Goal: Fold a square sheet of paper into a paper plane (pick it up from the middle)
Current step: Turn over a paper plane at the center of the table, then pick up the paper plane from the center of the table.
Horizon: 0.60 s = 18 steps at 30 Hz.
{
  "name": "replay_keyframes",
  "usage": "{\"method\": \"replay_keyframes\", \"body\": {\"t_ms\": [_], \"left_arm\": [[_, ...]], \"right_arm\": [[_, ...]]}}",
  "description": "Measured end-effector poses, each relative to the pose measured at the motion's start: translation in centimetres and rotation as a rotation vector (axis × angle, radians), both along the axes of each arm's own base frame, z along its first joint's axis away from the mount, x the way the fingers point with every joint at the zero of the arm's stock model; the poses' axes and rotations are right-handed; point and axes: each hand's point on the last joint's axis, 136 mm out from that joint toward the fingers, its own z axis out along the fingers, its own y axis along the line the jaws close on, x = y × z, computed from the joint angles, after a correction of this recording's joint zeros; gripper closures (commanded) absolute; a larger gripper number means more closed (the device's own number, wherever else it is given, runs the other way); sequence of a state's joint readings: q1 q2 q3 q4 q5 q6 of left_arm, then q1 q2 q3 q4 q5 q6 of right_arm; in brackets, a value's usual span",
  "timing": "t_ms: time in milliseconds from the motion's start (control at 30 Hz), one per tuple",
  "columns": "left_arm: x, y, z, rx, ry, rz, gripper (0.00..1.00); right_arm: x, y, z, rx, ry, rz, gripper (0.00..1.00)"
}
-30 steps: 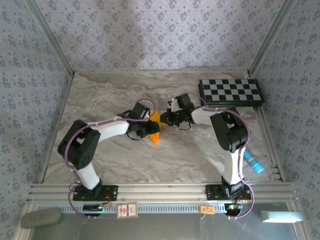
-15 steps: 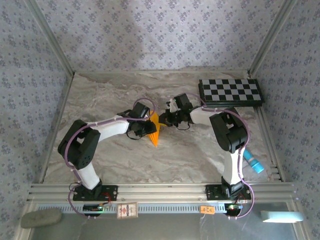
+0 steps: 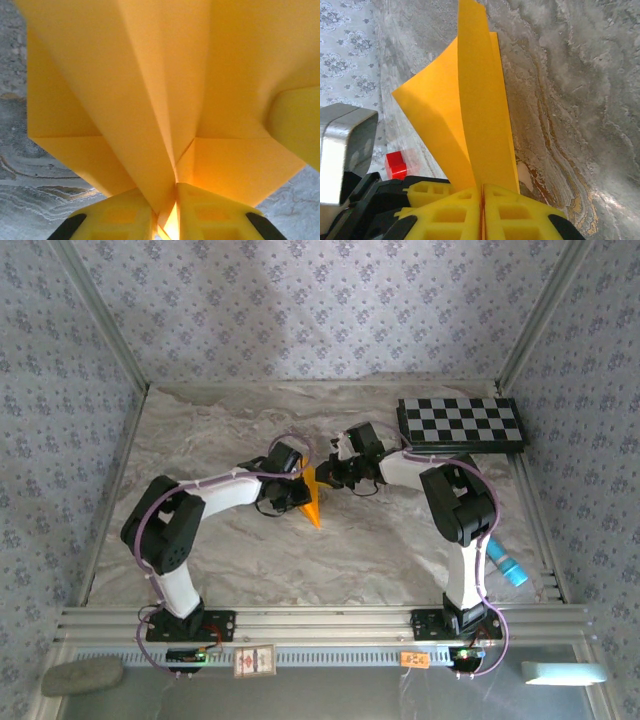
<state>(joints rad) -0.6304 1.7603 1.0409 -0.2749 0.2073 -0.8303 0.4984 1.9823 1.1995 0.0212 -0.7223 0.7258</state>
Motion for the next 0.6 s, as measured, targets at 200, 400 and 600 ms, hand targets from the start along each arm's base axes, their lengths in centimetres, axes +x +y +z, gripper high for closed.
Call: {"method": "replay_keyframes", "body": {"t_ms": [200, 400, 600], "left_arm": [[0.2, 0.4, 0.3, 0.041, -0.007, -0.009, 0.97], [0.6, 1.7, 1.4, 0.147, -0.028, -0.052, 0.98], [2.1, 3.1, 3.8, 0.298, -0.08, -0.101, 0.97]], "right_arm": [[0.1, -0.5, -0.3, -0.033, -0.006, -0.013, 0.63], [1.3, -3.2, 1.4, -0.112, -0.096, -0.091, 0.45], [2.2, -7.1, 2.0, -0.193, -0.142, -0.207, 0.42]]}}
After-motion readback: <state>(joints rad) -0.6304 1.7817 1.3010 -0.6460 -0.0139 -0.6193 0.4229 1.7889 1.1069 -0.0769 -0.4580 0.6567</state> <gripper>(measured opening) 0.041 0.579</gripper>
